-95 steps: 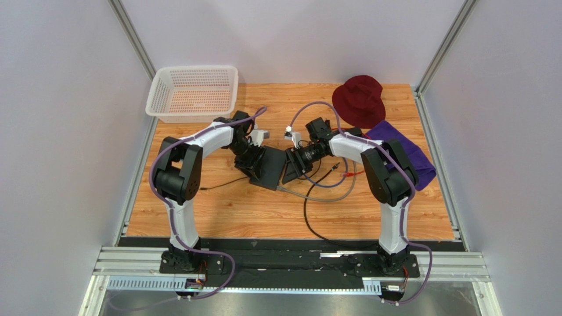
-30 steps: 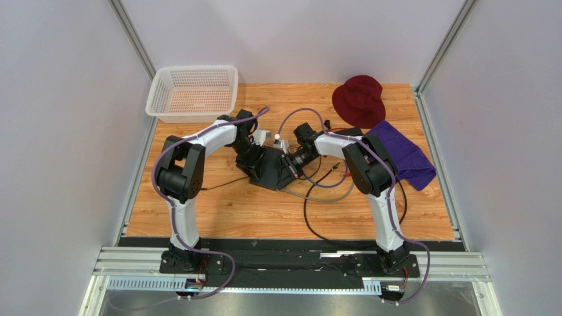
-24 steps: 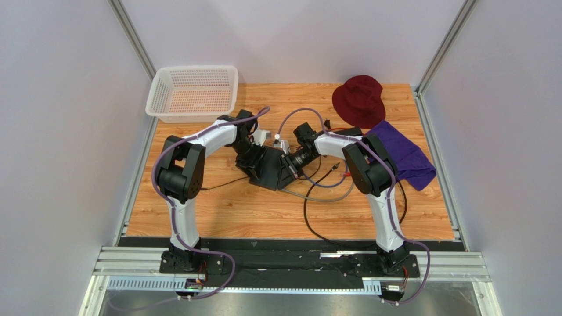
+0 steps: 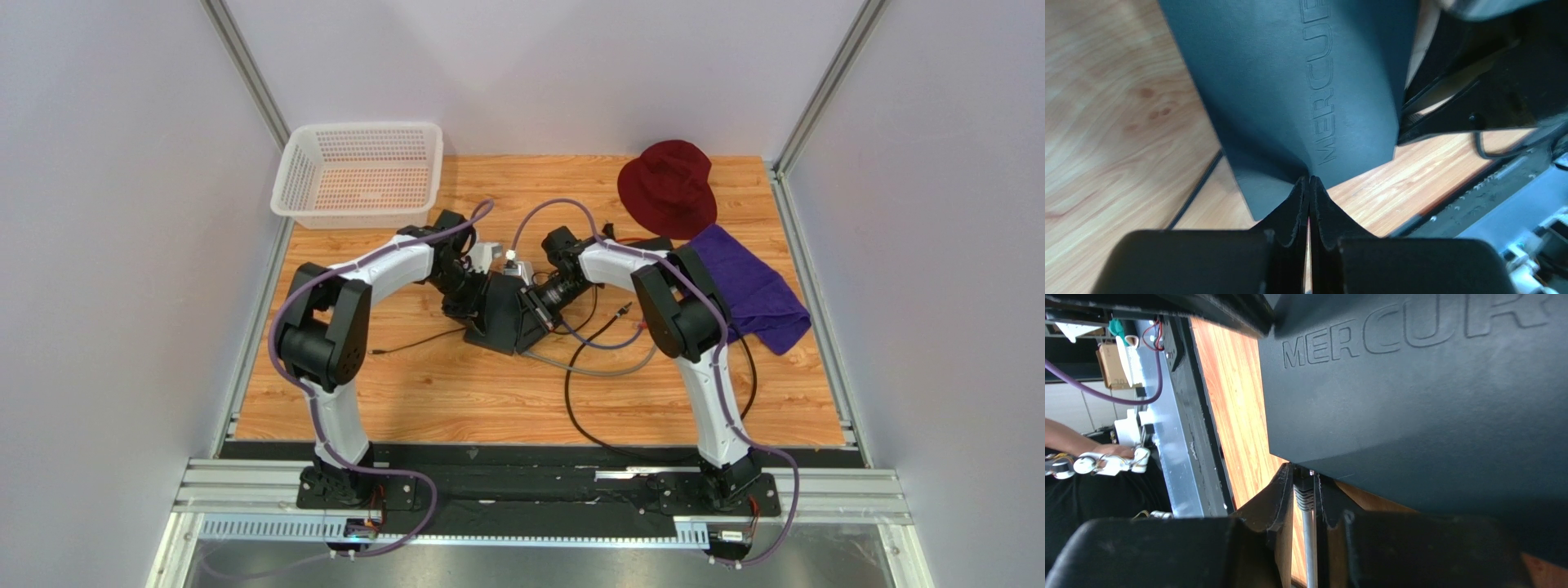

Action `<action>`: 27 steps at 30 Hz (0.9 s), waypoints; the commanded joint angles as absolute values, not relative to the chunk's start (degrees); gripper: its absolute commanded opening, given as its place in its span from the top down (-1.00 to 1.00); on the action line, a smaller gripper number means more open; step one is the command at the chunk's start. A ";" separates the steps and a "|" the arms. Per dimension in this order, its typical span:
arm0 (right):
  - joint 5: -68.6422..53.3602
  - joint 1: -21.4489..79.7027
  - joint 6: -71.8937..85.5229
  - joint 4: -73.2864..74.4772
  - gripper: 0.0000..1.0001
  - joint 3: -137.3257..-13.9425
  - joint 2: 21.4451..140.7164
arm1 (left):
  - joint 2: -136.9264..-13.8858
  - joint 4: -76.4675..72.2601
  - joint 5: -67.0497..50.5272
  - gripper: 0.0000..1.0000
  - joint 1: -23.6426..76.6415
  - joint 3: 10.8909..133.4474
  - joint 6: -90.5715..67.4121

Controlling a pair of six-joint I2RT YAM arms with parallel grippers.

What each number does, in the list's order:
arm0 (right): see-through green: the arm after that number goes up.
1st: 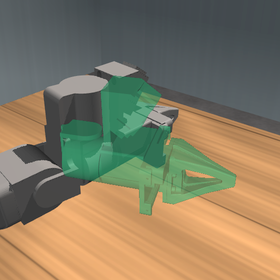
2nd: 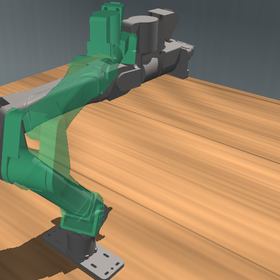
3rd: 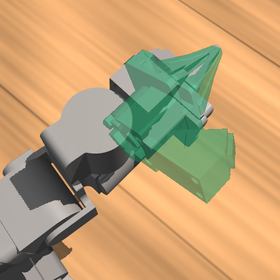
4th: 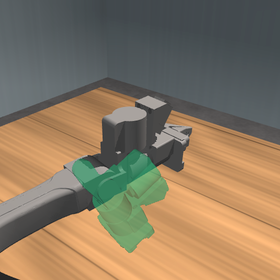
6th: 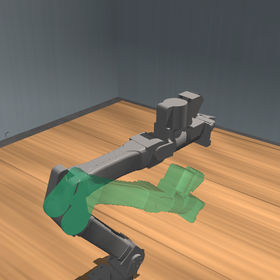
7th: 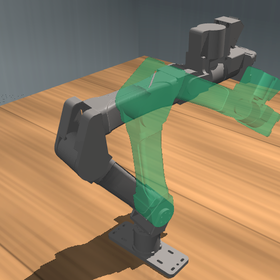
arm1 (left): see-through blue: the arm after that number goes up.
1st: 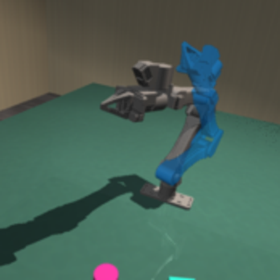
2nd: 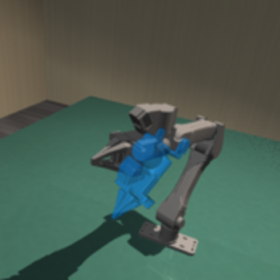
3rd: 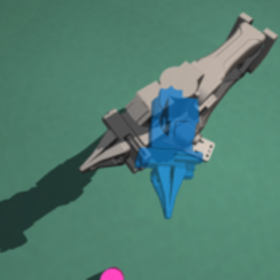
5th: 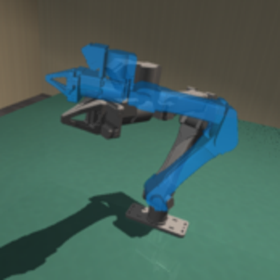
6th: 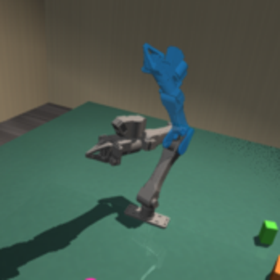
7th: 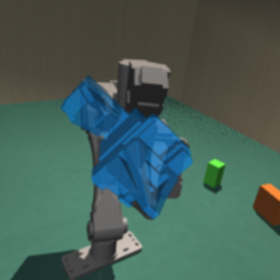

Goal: Pull the plug from the switch port

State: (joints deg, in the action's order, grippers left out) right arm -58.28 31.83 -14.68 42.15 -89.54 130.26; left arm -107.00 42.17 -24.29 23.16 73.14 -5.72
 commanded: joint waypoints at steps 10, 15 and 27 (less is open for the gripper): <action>-51.59 31.11 -21.00 53.44 1.00 -90.89 138.43 | -115.92 42.36 -20.30 1.00 23.99 77.87 -6.24; -50.27 29.71 -16.01 45.02 1.00 -87.72 133.34 | -115.93 42.19 -19.78 1.00 24.17 78.31 -5.98; -48.96 29.36 -13.27 42.98 1.00 -86.66 132.63 | -114.52 41.75 -18.81 1.00 24.78 77.08 -4.75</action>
State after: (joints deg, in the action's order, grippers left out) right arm -60.75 29.67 -11.40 46.13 -88.86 131.81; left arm -112.38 44.01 -26.87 24.03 79.20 -7.53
